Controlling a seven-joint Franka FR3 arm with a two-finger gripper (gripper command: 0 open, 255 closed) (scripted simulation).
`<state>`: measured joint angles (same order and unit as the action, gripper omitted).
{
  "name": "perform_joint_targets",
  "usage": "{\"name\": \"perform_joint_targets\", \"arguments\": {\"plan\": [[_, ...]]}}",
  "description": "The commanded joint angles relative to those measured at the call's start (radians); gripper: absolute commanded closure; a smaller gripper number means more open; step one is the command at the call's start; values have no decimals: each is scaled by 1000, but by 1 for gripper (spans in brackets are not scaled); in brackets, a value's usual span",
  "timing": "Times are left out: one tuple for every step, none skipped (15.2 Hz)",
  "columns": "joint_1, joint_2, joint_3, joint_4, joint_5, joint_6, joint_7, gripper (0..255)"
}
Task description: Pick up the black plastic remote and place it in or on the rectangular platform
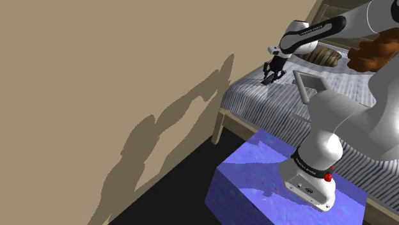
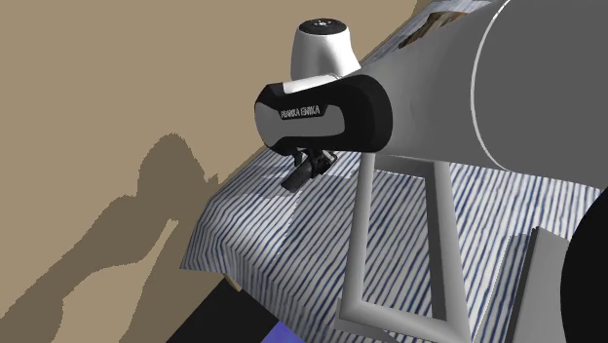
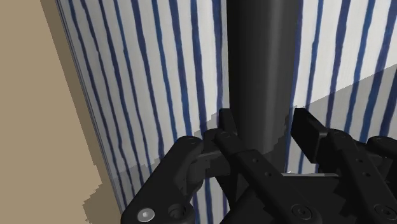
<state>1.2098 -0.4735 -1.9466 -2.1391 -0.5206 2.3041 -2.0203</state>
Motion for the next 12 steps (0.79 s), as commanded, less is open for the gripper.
{"name": "perform_joint_targets", "arguments": {"plan": [[2, -3, -1, -2, 0, 8, 0, 255], [1, -2, 0, -4, 0, 9, -1, 255], [0, -3, 0, -4, 0, 9, -1, 255], [-2, -1, 2, -5, 1, 9, -2, 255], [-3, -1, 2, -5, 1, 9, -2, 255], [-4, 0, 3, -7, 2, 10, -2, 255], [-2, -1, 1, -6, 1, 10, -2, 255], [2, -3, -1, -2, 0, 8, 0, 255], [-10, 4, 14, 0, 10, -1, -6, 255], [-22, 12, 28, 3, 21, -11, -13, 255], [-34, 20, 42, 7, 32, -20, -19, 255], [-45, 27, 57, 10, 43, -30, -25, 255]]}}
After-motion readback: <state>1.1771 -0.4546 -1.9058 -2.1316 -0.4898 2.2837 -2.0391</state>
